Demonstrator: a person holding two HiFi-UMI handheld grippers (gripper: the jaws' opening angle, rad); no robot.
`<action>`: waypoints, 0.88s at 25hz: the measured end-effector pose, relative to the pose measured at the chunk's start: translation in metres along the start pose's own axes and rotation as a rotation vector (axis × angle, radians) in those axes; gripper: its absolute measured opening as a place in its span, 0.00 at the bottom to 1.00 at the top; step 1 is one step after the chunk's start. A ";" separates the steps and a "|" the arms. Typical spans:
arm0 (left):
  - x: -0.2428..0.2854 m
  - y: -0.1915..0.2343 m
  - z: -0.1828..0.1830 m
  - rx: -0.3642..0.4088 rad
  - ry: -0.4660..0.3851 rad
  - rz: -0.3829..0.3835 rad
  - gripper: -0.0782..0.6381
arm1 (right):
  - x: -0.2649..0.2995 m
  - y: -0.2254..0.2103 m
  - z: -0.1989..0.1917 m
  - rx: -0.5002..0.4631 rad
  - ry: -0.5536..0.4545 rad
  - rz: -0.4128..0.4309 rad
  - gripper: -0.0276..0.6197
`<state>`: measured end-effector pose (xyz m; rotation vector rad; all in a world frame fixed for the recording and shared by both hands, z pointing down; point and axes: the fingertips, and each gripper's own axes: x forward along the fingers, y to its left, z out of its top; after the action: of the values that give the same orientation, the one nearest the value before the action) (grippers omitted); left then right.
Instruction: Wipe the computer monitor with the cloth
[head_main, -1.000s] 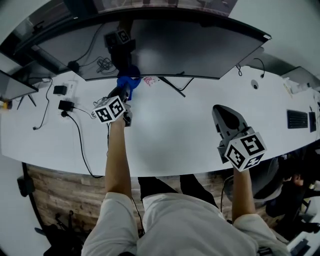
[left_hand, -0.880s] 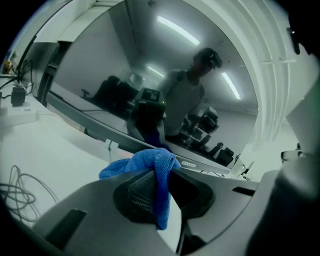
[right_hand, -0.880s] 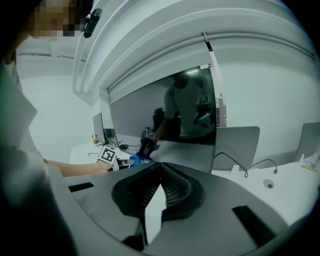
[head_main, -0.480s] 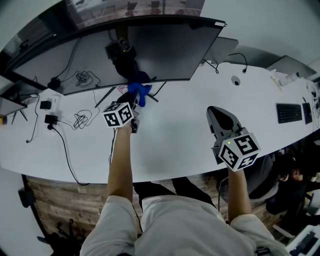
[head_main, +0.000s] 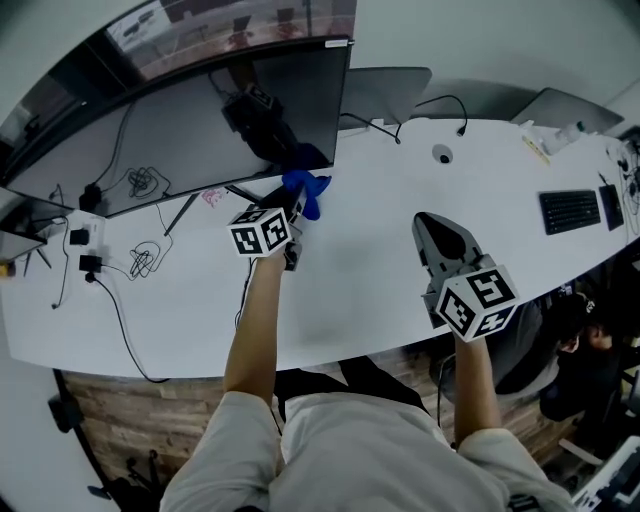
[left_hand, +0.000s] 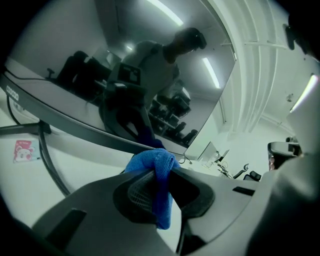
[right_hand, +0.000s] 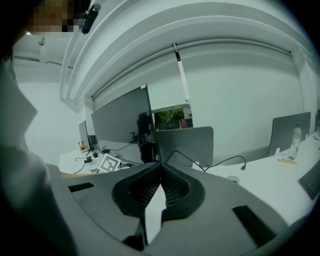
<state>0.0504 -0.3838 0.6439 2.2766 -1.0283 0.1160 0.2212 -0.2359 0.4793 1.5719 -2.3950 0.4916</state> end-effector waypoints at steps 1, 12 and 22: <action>0.007 -0.008 -0.002 -0.004 -0.001 -0.011 0.21 | -0.004 -0.006 -0.001 0.006 -0.004 -0.006 0.06; 0.053 -0.084 0.002 0.015 0.011 -0.105 0.21 | -0.060 -0.050 -0.013 0.055 -0.028 -0.101 0.06; -0.015 -0.187 0.082 0.254 -0.105 -0.219 0.21 | -0.124 -0.020 0.032 0.054 -0.123 -0.161 0.06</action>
<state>0.1568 -0.3284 0.4787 2.6350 -0.8479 0.0376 0.2886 -0.1523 0.4067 1.8507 -2.3340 0.4429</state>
